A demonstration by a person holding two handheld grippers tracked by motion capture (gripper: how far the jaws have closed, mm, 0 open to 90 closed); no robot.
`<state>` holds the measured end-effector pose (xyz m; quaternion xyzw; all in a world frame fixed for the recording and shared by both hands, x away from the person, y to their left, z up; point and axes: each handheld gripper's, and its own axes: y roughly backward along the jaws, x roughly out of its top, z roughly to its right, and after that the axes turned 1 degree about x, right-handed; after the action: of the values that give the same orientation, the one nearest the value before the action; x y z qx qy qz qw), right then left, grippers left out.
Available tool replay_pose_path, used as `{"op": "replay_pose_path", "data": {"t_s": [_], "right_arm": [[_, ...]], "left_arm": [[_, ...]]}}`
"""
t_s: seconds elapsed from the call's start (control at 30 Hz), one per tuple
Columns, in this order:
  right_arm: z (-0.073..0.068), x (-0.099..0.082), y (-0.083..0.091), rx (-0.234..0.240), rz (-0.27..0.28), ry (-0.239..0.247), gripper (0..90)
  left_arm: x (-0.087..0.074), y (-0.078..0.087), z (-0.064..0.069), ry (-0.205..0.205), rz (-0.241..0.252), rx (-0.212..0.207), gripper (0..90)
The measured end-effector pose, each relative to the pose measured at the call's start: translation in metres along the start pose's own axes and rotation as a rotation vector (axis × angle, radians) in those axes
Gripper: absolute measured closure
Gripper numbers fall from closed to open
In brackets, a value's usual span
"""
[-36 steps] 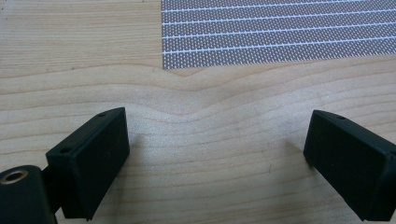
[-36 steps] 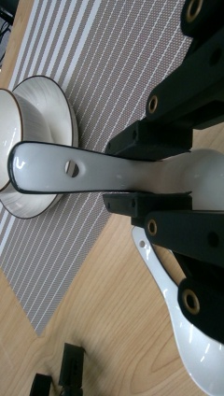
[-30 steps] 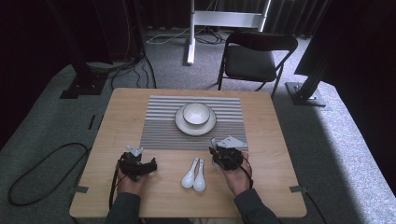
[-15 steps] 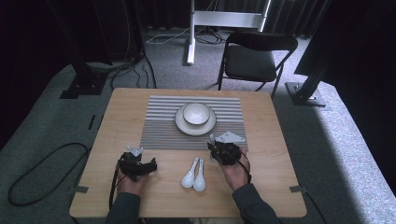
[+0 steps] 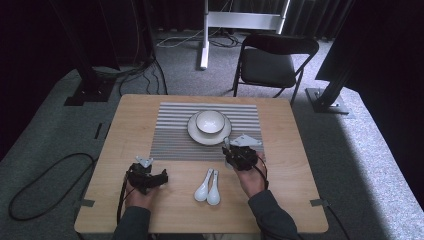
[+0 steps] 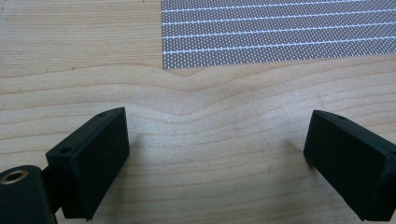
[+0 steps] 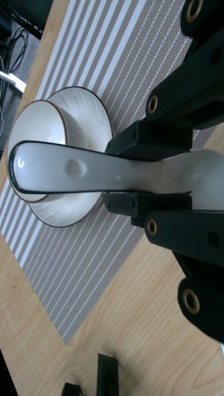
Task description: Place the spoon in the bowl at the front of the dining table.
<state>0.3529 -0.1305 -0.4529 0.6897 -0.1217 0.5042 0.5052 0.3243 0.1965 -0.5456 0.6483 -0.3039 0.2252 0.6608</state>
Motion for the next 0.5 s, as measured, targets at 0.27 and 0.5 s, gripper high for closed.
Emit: {"op": "replay_pose_path", "data": {"t_s": [0.27, 0.5], "right_arm": [[0.004, 0.009, 0.0, -0.009, 0.01, -0.001, 74.3], [0.007, 0.015, -0.001, -0.016, 0.009, 0.01, 74.3]], "left_arm": [[0.0, 0.0, 0.0, -0.001, 0.003, 0.001, 7.2], [0.0, 0.0, 0.0, -0.001, 0.003, 0.0, 7.2]]}}
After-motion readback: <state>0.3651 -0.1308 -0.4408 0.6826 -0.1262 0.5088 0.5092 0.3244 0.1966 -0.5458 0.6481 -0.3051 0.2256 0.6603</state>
